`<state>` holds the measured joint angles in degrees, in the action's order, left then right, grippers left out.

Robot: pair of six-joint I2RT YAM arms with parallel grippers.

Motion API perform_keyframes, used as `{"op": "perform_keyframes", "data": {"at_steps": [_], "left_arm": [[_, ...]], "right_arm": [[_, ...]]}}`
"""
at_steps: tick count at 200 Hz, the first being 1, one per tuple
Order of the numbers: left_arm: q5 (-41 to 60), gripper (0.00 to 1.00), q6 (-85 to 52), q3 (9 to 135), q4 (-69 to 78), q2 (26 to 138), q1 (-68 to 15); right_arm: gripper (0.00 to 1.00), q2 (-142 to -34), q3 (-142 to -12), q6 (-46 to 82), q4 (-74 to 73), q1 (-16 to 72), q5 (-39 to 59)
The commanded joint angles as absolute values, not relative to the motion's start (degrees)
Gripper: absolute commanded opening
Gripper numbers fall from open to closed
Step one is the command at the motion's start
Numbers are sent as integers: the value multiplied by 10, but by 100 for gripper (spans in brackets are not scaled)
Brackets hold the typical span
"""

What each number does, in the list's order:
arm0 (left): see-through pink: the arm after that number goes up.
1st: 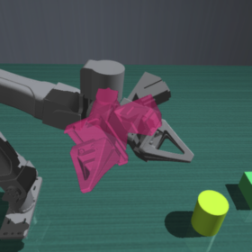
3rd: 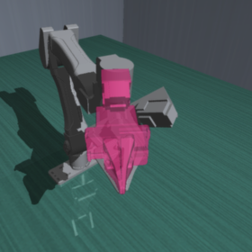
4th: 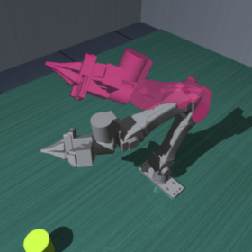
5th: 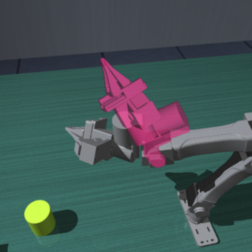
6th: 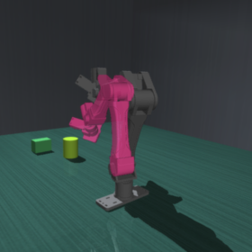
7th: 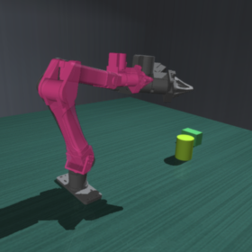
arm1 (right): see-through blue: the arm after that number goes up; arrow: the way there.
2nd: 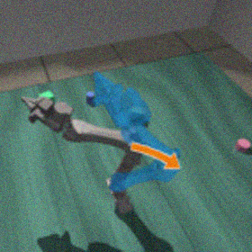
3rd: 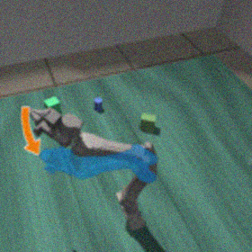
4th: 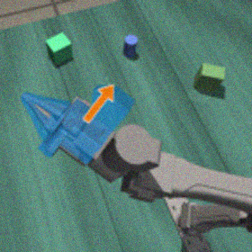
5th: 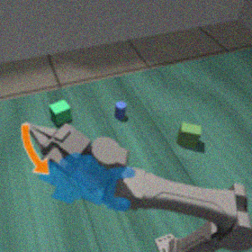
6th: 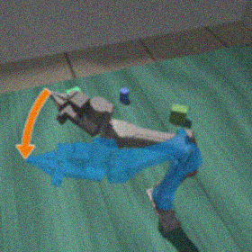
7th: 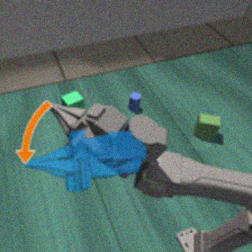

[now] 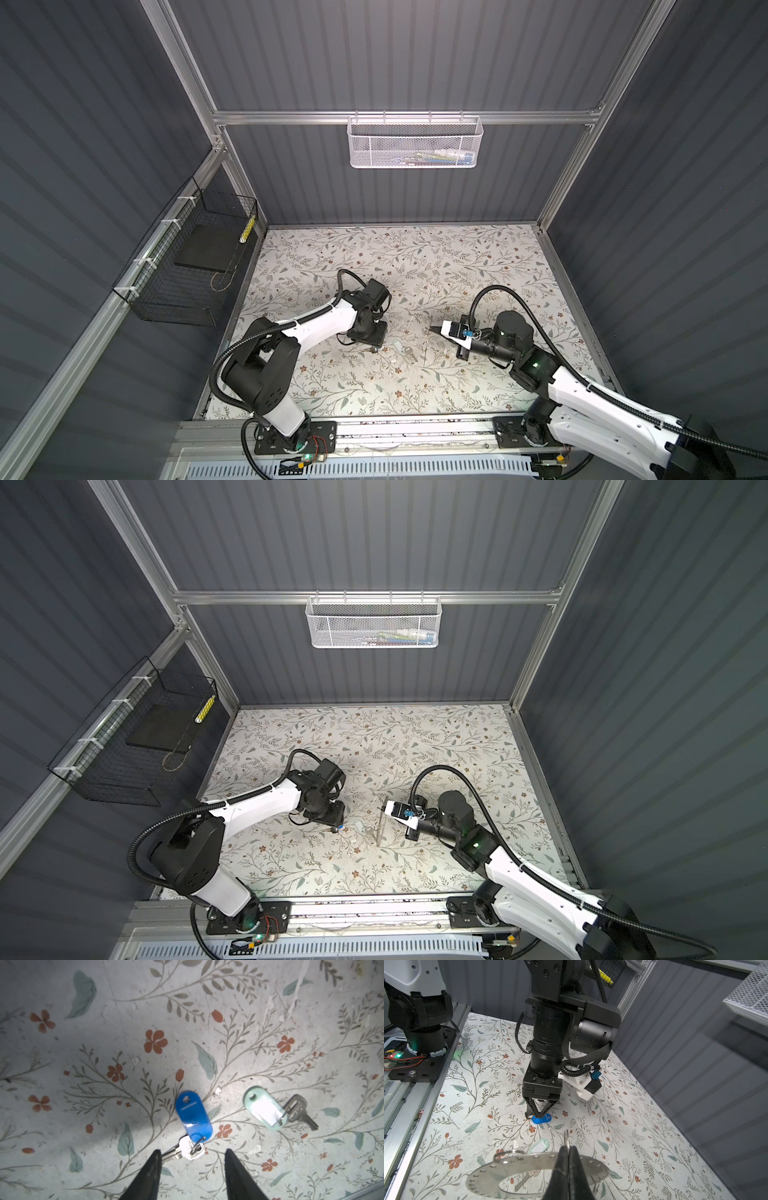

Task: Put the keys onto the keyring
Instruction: 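Close the left gripper on the blue-tagged key's ring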

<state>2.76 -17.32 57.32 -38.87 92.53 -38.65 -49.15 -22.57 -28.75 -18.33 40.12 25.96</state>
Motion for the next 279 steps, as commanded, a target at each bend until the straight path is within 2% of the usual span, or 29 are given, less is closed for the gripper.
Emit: {"op": "perform_keyframes", "data": {"at_steps": [1,78,279], "left_arm": [[42,46,-155,563,-402,940,-390],[54,30,-145,570,-401,963,-390],[66,9,-142,567,-403,967,-390]], "right_arm": [[0,-493,-244,-292,-191,403,272],[0,-498,-247,-292,-186,403,274],[0,-508,-245,-289,-191,403,275]]}}
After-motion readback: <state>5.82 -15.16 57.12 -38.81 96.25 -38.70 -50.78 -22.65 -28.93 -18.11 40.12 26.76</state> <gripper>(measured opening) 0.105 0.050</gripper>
